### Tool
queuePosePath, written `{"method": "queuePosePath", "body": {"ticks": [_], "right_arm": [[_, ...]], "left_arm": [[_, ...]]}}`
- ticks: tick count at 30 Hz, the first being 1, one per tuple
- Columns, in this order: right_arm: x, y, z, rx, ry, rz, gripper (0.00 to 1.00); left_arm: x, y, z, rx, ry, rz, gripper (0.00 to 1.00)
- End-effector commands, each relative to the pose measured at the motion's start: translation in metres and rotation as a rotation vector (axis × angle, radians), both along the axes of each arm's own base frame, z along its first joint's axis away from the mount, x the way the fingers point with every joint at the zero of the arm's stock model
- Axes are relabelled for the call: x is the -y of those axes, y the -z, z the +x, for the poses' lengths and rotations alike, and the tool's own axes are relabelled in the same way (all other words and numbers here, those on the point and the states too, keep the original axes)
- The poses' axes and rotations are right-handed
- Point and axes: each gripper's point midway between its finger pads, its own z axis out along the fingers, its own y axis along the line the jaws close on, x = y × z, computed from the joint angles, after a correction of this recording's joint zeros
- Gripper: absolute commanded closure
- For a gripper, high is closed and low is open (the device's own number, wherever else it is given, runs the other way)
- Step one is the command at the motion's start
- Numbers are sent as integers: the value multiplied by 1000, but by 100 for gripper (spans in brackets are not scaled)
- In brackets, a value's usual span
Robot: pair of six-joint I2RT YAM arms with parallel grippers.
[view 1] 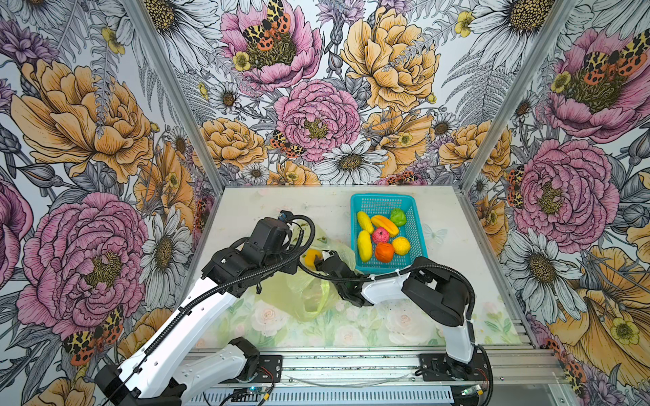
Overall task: Untie the knot of the plastic bag and take out the fruit
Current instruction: 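Close the right gripper on the small yellow fruit inside the bag, then lift the small yellow fruit out of the bag over the basket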
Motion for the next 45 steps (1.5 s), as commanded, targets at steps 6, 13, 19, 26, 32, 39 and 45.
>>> {"method": "queuePosePath", "body": {"ticks": [6, 13, 19, 26, 32, 39, 45], "right_arm": [[-39, 12, 19, -21, -34, 67, 19], [-54, -1, 2, 23, -165, 193, 15], [-68, -8, -11, 49, -276, 267, 11], [-81, -8, -19, 72, -351, 325, 9], [-84, 22, 18, -3, -176, 229, 9], [-97, 34, 25, -52, -189, 178, 34], [-89, -7, 3, -2, -252, 217, 63]], "left_arm": [[20, 2, -5, -10, 94, -38, 100], [23, 5, -5, -19, 106, -33, 100], [23, 5, -5, -19, 105, -33, 100], [24, 6, -5, -23, 110, -34, 100], [27, 3, -8, -18, 127, -43, 100], [25, 5, -7, -16, 118, -32, 100], [11, 11, 4, -24, 44, 5, 100]]}}
